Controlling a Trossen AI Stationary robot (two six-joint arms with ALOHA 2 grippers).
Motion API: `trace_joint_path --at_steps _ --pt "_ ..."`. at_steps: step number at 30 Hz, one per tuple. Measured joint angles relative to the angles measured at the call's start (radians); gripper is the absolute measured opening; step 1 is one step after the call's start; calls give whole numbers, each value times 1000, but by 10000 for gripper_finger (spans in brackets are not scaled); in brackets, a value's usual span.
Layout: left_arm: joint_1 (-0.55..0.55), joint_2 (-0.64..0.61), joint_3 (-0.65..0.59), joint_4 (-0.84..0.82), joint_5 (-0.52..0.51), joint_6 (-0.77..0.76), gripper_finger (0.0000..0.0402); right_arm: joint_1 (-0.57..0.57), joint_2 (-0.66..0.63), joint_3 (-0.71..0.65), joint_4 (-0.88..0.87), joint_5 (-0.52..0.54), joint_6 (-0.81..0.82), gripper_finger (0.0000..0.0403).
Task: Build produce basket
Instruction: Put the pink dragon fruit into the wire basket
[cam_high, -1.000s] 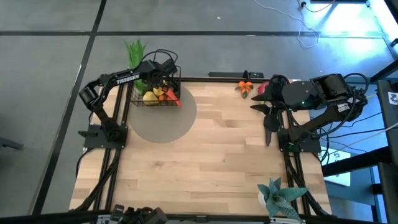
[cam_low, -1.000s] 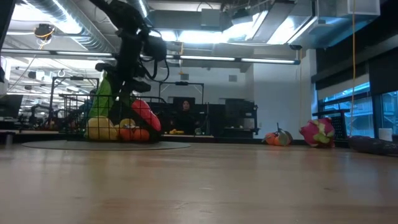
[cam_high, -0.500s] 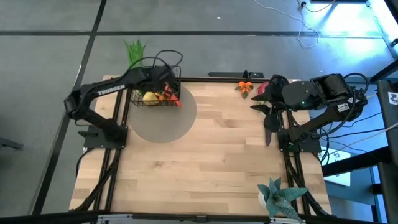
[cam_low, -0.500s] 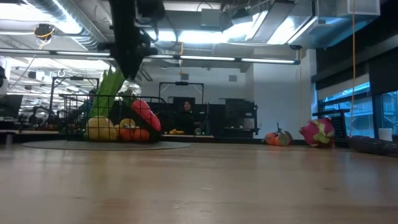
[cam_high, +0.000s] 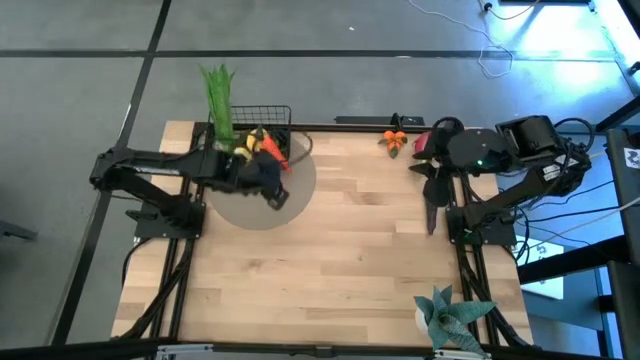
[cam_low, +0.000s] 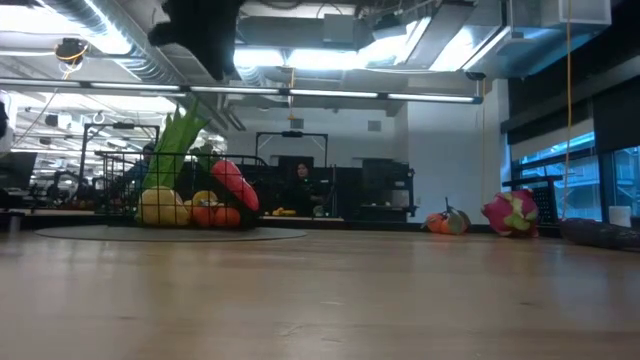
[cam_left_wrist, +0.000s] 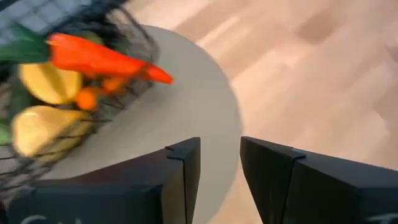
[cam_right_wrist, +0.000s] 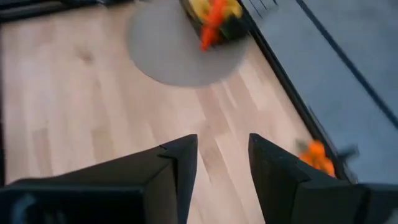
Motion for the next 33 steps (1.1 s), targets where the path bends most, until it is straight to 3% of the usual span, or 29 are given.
trace_joint_path --at_steps 7,13,17,23,29,33 --pt "-186 -10 0 1 -118 -56 101 -112 -9 -51 -55 2 243 132" --pt "-254 -27 0 -10 -142 -58 101 -224 -9 -190 -57 -2 486 132" --pt "-293 -50 0 -25 -146 -26 101 -274 -9 -299 -55 -101 642 132" --pt "-316 -94 0 -25 -184 48 101 -323 -9 -481 -56 -119 861 132" --pt "-316 -109 0 -25 -194 76 101 -332 -9 -651 58 -206 936 132" --pt "-300 -106 0 -25 -190 74 101 -346 -9 -742 150 -203 942 132"
